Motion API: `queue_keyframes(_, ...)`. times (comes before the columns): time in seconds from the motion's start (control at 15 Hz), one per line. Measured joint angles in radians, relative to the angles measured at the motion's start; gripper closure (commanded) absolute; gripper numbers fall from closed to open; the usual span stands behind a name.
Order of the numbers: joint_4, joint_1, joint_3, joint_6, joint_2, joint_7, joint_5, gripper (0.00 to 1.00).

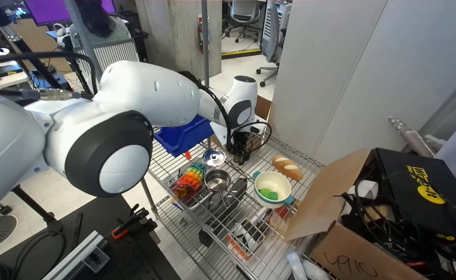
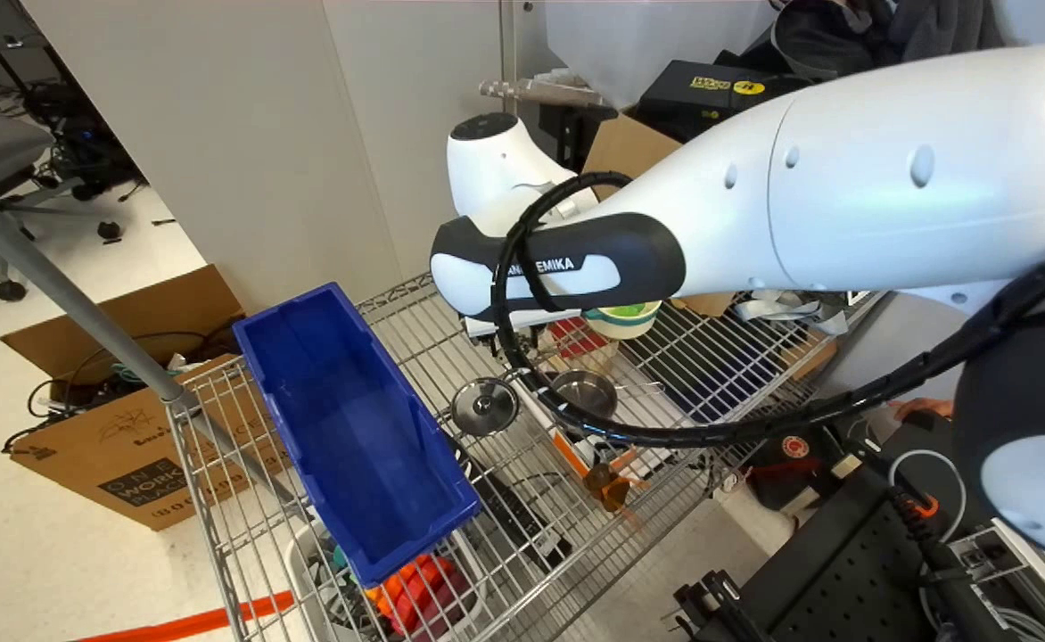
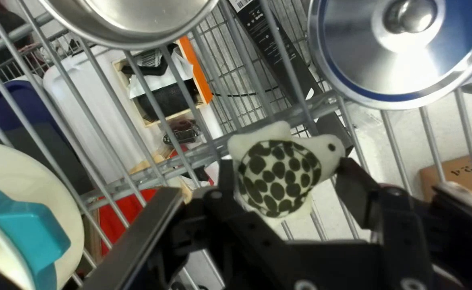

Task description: Put the turtle toy in the pot

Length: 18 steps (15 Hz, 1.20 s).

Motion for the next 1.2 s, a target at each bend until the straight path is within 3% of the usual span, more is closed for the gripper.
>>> queue_keyframes(0.33, 0.213, -0.008, -0.014, -0.126, 0.114, 0.016, 0.0, 0.98)
queue_keyframes(0.8, 0.282, -0.014, -0.001, -0.169, 0.06, 0.016, 0.012, 0.97)
queue_keyframes(1.2, 0.252, -0.11, -0.008, -0.255, -0.039, 0.018, 0.014, 0.97)
